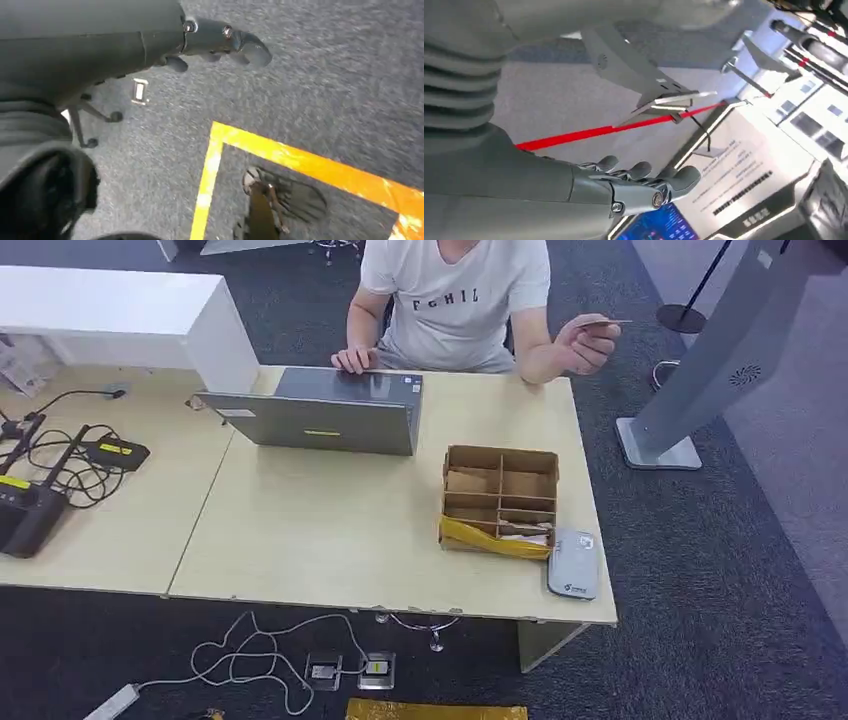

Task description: Pass the card to the sensor for recognition and then transmit it.

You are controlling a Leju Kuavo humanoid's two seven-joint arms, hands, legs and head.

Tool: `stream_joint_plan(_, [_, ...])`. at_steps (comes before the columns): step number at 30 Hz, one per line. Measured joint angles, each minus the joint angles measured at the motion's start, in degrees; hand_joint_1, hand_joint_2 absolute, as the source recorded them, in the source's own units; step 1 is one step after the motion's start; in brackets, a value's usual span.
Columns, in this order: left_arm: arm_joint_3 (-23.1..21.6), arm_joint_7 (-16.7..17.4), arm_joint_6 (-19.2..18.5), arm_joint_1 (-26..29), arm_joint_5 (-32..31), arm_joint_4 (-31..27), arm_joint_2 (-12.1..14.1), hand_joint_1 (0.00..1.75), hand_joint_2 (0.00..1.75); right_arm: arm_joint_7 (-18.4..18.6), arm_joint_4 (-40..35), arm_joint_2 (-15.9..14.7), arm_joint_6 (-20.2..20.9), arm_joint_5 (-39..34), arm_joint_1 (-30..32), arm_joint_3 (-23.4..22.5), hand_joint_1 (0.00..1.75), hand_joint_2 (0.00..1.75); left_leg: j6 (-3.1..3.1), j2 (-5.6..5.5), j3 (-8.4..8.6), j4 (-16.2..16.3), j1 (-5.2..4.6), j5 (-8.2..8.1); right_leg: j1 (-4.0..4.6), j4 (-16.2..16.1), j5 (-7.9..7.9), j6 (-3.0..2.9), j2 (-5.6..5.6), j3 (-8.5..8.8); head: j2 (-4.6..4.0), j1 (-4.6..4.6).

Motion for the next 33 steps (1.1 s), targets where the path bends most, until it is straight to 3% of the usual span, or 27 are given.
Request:
stream_joint_plan(5, [0.0,0.0,0.0,0.1,-0.3,0.0,0.0,0.00,0.00,-0.2,-2.7,0.0,2.7,0.0,1.6,8.6,0.00,1.75,-0.03,0.14,0.04,0.0,0.00,-0.04,0.00,0.0,0.00,0.00,0.20,-0.01,-0.02,0.04])
stream_joint_plan(12, [0.0,0.0,0.1,0.1,-0.4,0.0,0.1,0.00,0.00,2.6,-10.0,-1.4,2.7,-5.7,5.6,19.3,0.00,1.75,-0.04,0.26,0.07,0.0,-0.01,-0.05,-0.01,0.0,0.01,0.00,0.28,-0.04,0.00,0.00])
stream_joint_plan(21, [0.0,0.3,-0.2,0.1,-0.4,0.0,0.1,0.00,0.00,3.4,-13.8,-2.7,2.9,-7.3,7.8,26.4,0.00,1.75,-0.05,0.25,0.04,0.0,0.01,-0.05,0.00,0.0,0.01,0.00,0.26,-0.05,-0.02,0.02])
stream_joint_plan(25, [-0.1,1.4,-0.1,0.1,-0.8,0.0,0.0,0.00,0.00,3.9,-15.6,-3.6,2.0,-4.5,9.2,29.3,0.00,1.75,-0.05,0.25,0.05,0.0,0.03,-0.05,0.03,0.0,0.01,0.00,0.26,-0.03,-0.02,0.06])
stream_joint_plan(33, [-0.3,1.7,0.0,0.1,-0.8,0.0,0.2,0.00,0.00,4.3,-17.8,-5.4,1.1,-3.8,12.4,32.5,0.00,1.75,-0.05,0.25,0.04,0.0,0.01,-0.05,0.01,0.0,0.01,0.00,0.26,-0.05,-0.02,0.02])
